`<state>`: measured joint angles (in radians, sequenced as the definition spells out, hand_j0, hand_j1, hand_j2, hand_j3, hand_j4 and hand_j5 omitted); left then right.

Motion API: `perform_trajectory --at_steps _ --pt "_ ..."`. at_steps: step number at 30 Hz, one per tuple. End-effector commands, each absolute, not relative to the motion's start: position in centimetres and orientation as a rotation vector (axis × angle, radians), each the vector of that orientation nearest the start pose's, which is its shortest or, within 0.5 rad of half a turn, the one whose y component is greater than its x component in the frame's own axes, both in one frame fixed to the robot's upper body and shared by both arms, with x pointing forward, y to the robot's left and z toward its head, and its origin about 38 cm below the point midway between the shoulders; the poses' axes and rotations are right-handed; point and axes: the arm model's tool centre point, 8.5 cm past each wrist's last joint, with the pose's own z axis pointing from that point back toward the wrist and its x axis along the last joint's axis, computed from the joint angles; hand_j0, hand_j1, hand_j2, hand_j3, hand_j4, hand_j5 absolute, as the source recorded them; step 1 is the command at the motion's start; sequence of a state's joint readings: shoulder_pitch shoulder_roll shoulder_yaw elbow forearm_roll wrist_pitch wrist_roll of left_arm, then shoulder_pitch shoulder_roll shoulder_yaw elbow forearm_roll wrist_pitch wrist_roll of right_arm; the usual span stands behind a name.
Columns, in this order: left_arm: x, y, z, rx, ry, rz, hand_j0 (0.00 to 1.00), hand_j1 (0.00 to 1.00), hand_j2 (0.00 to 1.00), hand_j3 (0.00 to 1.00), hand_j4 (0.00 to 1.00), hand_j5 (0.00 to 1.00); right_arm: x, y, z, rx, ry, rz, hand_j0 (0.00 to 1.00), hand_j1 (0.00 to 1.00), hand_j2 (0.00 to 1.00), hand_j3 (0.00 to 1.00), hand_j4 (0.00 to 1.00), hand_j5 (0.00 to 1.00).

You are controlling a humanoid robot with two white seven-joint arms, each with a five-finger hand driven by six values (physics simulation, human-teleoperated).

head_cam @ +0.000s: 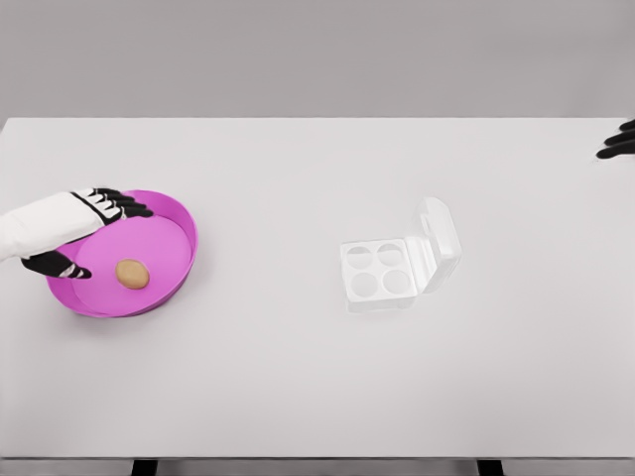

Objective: Pack egg into the box and close the box lid

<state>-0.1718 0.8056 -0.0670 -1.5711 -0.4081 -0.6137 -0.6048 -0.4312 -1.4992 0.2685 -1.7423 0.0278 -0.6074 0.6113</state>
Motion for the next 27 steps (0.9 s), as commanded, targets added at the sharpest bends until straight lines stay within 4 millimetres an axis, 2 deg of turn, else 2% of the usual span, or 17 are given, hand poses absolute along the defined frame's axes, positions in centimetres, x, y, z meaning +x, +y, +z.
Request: perform_trajectory --at_steps 1,2,4,5,6,8,9,12,14,15,17,18,21,24,27 --pt "37.1 38.0 19.3 0.46 -1.381 -1.853 0.99 0.99 0.99 0.99 0.99 0.99 33.8 -42.0 39.4 -0.666 -1.178 2.172 1.0 1.0 1.0 1.0 1.0 1.0" --pt "37.1 37.9 19.1 0.455 -1.377 -1.858 0.99 0.99 0.99 0.99 0.99 0.99 34.3 -41.1 38.2 -0.654 -1.226 2.17 1.0 1.0 1.0 1.0 1.0 1.0" --pt "36.9 37.4 18.6 0.431 -1.369 -1.873 0.99 0.99 0.99 0.99 0.99 0.99 35.1 -39.1 37.6 -0.614 -1.402 2.12 1.0 1.0 1.0 1.0 1.0 1.0" --pt "36.9 37.4 18.5 0.429 -1.369 -1.874 0.99 0.99 0.99 0.99 0.99 0.99 35.9 -37.3 38.1 -0.622 -1.61 2.034 1.0 1.0 1.0 1.0 1.0 1.0" --pt "36.9 37.4 18.6 0.43 -1.367 -1.875 0.99 0.99 0.99 0.99 0.99 0.99 36.2 -36.7 38.9 -0.642 -1.745 1.952 1.0 1.0 1.0 1.0 1.0 1.0" --pt "36.9 37.3 18.5 0.428 -1.367 -1.876 0.95 0.95 0.95 0.95 0.95 0.95 36.2 -36.5 38.1 -0.613 -1.754 1.94 1.0 1.0 1.0 1.0 1.0 1.0" --pt "36.9 37.3 18.5 0.429 -1.365 -1.877 0.89 0.89 0.89 0.89 0.89 0.89 36.3 -36.3 37.1 -0.579 -1.73 1.95 1.0 1.0 1.0 1.0 1.0 1.0" --pt "36.8 37.0 17.9 0.411 -1.357 -1.887 0.89 0.89 0.89 0.89 0.89 0.89 35.9 -36.9 34.8 -0.524 -1.657 1.961 1.0 1.0 1.0 1.0 1.0 1.0" --pt "36.8 36.9 17.9 0.407 -1.356 -1.889 0.89 0.89 0.89 0.89 0.89 0.89 35.9 -36.8 34.1 -0.505 -1.651 1.957 1.0 1.0 1.0 1.0 1.0 1.0" --pt "36.7 36.9 17.8 0.404 -1.355 -1.89 0.89 0.89 0.89 0.89 0.89 0.89 35.6 -37.1 32.7 -0.477 -1.611 1.961 1.0 1.0 1.0 1.0 1.0 1.0" --pt "36.5 36.3 17.0 0.372 -1.345 -1.906 0.89 0.89 0.89 0.89 0.89 0.89 35.6 -37.0 32.0 -0.466 -1.606 1.958 1.0 1.0 1.0 1.0 1.0 1.0" --pt "36.5 36.3 16.9 0.369 -1.343 -1.908 0.89 0.89 0.89 0.89 0.89 0.89 35.7 -36.8 31.8 -0.462 -1.627 1.94 1.0 1.0 1.0 1.0 1.0 1.0" --pt "36.5 36.2 16.8 0.365 -1.342 -1.909 0.88 0.88 0.88 0.88 0.88 0.88 35.6 -36.3 29.6 -0.409 -1.683 1.857 1.0 1.0 1.0 1.0 1.0 1.0" --pt "36.5 36.1 16.6 0.359 -1.338 -1.914 0.84 0.84 0.84 0.84 0.84 0.84 35.7 -34.7 27.6 -0.351 -1.81 1.721 1.0 1.0 1.0 1.0 1.0 1.0" --pt "36.4 36.0 16.4 0.353 -1.336 -1.916 0.84 0.84 0.84 0.84 0.84 0.84 34.5 -38.2 27.6 -0.476 -1.76 1.652 1.0 1.0 1.0 1.0 1.0 1.0"
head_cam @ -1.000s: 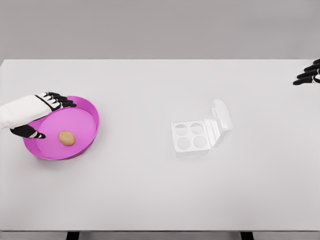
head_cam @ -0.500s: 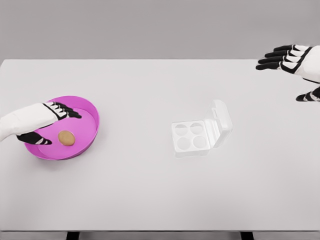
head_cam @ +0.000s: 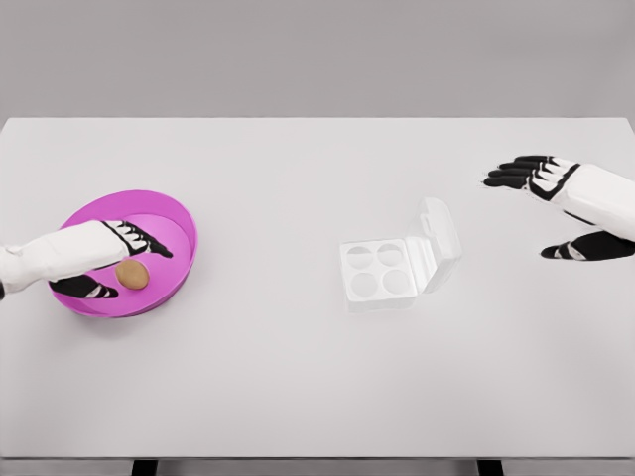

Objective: Pack egg into the box and close the box lid

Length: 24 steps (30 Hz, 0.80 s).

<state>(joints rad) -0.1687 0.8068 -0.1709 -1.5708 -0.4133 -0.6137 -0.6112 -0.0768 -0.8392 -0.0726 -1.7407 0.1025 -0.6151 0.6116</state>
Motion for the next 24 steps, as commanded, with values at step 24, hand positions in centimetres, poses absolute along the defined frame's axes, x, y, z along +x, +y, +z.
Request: perform_trajectory --at_steps 24 --pt "36.5 36.3 15.1 0.328 -1.294 -1.912 0.78 0.78 0.78 0.78 0.78 0.78 32.5 -38.3 19.9 -0.392 -1.383 1.886 1.0 1.0 1.0 1.0 1.0 1.0"
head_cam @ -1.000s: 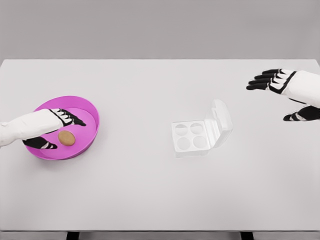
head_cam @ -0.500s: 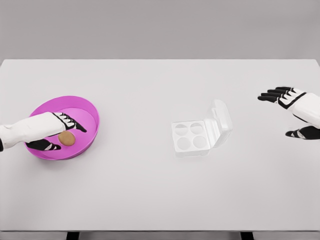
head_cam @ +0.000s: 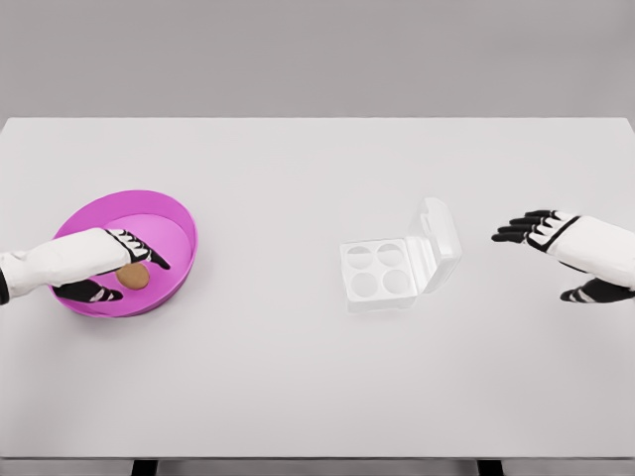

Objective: Pack egg into the box and close the box lid

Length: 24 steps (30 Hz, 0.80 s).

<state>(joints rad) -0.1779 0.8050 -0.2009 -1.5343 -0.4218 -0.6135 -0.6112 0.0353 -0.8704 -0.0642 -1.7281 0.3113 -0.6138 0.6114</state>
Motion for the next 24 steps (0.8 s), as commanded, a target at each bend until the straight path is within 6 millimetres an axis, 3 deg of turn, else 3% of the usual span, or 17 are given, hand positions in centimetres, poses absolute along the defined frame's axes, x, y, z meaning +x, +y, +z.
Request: perform_trajectory --at_steps 1,14,18,24 --pt "36.6 36.4 15.1 0.329 -1.293 -1.91 0.78 0.78 0.78 0.78 0.78 0.78 32.5 -38.3 19.9 -0.39 -1.382 1.885 1.0 1.0 1.0 1.0 1.0 1.0" --pt "36.6 36.5 14.9 0.327 -1.289 -1.907 0.73 0.73 0.73 0.73 0.73 0.73 33.2 -39.8 18.9 -0.407 -1.325 1.865 1.0 1.0 1.0 1.0 1.0 1.0" --pt "36.6 36.5 14.9 0.327 -1.289 -1.907 0.73 0.73 0.73 0.73 0.73 0.73 35.3 -38.5 18.3 -0.37 -1.318 1.898 1.0 1.0 1.0 1.0 1.0 1.0" --pt "36.6 36.4 14.8 0.322 -1.287 -1.909 0.72 0.72 0.72 0.72 0.72 0.72 35.4 -38.7 18.1 -0.372 -1.307 1.899 1.0 1.0 1.0 1.0 1.0 1.0"
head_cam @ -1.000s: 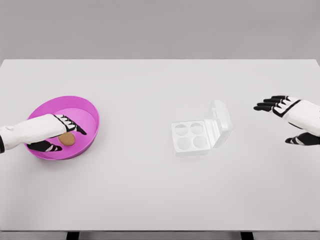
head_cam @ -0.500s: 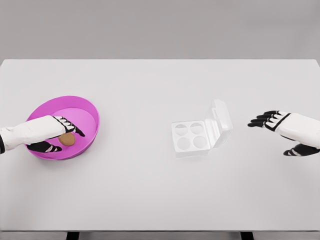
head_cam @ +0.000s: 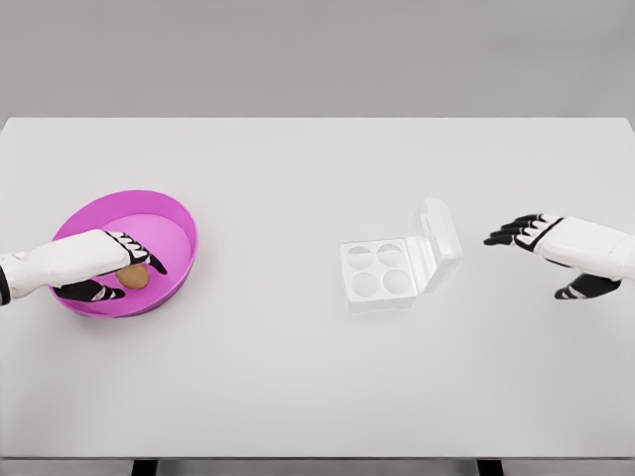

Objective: Pack egg into the box and close the box lid

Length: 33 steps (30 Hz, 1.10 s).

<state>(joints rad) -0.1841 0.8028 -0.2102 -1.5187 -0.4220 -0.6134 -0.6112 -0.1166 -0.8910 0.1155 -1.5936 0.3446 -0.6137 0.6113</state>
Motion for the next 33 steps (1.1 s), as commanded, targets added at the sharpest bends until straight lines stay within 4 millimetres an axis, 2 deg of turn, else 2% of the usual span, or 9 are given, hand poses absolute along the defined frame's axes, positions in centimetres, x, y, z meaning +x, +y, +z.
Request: perform_trajectory --at_steps 1,12,28,33 --pt "36.62 36.39 14.79 0.322 -1.286 -1.91 0.72 0.72 0.72 0.72 0.72 0.72 35.34 -38.71 18.1 -0.371 -1.305 1.9 1.0 1.0 1.0 1.0 1.0 1.0" --pt "36.62 36.43 14.82 0.323 -1.285 -1.91 0.63 0.63 0.63 0.63 0.63 0.63 35.35 -38.5 18.06 -0.368 -1.309 1.903 1.0 1.0 1.0 1.0 1.0 1.0" --pt "36.76 37.01 14.41 0.333 -1.257 -1.909 0.63 0.63 0.63 0.63 0.63 0.63 35.34 -38.65 18.17 -0.372 -1.303 1.907 1.0 1.0 1.0 1.0 1.0 1.0" --pt "36.78 37.07 14.42 0.335 -1.256 -1.907 0.46 0.46 0.46 0.46 0.46 0.46 35.36 -38.77 18.09 -0.372 -1.3 1.904 1.0 1.0 1.0 1.0 1.0 1.0"
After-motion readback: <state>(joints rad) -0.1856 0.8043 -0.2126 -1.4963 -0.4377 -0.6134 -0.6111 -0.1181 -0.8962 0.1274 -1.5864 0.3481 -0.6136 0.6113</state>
